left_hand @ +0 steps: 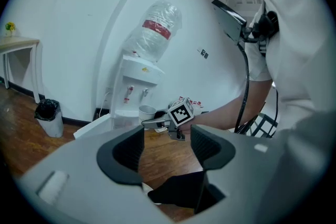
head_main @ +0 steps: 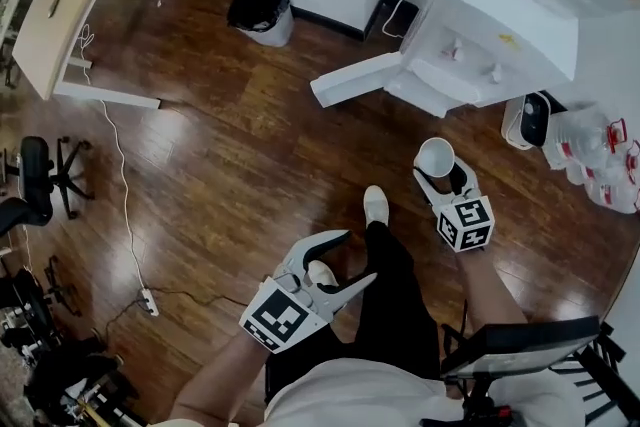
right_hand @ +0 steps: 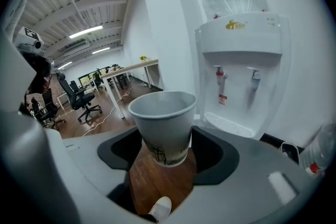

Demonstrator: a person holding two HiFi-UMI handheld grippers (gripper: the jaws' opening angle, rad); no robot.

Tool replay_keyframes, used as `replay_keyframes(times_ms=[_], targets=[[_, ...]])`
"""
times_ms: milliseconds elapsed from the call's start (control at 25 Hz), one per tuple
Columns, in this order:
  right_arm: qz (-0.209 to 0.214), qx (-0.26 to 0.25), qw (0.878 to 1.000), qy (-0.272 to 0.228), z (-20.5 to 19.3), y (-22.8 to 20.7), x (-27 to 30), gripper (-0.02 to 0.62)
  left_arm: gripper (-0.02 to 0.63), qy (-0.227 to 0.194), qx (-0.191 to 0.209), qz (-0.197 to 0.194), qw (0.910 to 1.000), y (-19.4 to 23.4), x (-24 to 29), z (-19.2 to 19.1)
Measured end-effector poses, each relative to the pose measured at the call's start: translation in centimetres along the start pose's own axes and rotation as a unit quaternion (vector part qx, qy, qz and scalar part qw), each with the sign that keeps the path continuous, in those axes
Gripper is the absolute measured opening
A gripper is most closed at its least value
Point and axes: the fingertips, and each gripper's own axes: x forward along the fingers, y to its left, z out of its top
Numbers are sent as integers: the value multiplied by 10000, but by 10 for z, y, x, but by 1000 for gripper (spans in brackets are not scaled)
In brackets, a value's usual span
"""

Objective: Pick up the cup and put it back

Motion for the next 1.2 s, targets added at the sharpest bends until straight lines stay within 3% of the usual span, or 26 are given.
replay_keyframes(times_ms=[360,720,1200], targets=[[-391,-61,9989,-233,-74,-64,124,298,262,-58,-69,123,9999,66,50,-83],[-1055,78,9934,-447,-153,-166,253,298,262,-203,-104,225,9995,136,94,-151],[-1770,127,9804,-853,-188,-294,378,298,262,-279,-462,390,9978,203,147,-225]])
